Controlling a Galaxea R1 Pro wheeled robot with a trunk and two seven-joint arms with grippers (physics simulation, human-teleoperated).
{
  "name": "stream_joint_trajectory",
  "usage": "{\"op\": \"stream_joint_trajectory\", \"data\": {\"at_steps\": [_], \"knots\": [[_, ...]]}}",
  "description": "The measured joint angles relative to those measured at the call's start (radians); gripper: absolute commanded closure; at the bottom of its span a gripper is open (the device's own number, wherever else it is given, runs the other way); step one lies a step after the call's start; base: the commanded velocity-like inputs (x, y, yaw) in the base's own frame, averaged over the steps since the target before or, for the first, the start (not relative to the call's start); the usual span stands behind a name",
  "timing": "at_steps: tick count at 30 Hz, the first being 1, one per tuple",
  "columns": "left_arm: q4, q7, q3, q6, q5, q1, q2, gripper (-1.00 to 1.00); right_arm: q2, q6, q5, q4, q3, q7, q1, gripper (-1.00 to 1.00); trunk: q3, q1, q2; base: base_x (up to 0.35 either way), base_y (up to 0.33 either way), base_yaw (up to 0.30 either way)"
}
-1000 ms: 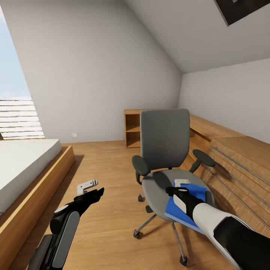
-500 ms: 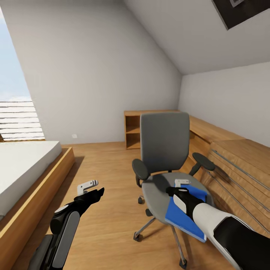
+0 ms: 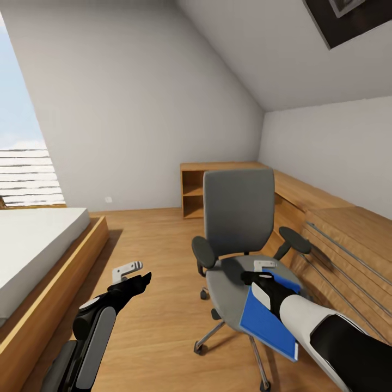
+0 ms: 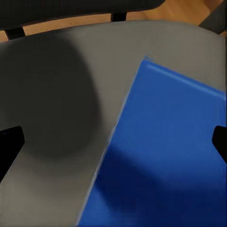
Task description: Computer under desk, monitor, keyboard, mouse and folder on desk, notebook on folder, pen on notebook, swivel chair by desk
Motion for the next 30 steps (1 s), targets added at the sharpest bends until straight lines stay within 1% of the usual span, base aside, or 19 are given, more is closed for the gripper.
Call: {"op": "stream_joint_trajectory", "data": {"at_steps": [19,23,26,29,30], "knots": [[0.001,0.000,-0.001,0.000,0.000,0.000,0.000,-1.00,-0.002,0.000,0.001,-0.009,-0.002,-0.002,-0.001,-1.00,0.060,-0.073,0.133,0.000,0.000,0.000],[0.004,0.000,0.000,0.000,0.000,0.000,0.000,-1.00,-0.006,0.000,-0.001,-0.030,-0.006,-0.004,-0.001,-1.00,0.060,-0.073,0.133,0.000,0.000,0.000],[0.005,0.000,0.000,0.000,0.000,0.000,0.000,-1.00,-0.013,0.003,-0.010,-0.075,-0.005,-0.012,-0.001,-1.00,0.060,-0.073,0.133,0.000,0.000,0.000],[0.005,0.000,0.000,0.000,0.000,0.000,0.000,-1.00,-0.024,0.005,-0.020,-0.108,-0.009,-0.021,0.002,-1.00,0.060,-0.073,0.133,0.000,0.000,0.000],[0.006,0.000,0.000,0.000,0.001,0.000,0.000,-1.00,-0.034,0.013,-0.036,-0.138,-0.009,-0.025,0.009,-1.00,0.060,-0.073,0.133,0.000,0.000,0.000]]}}
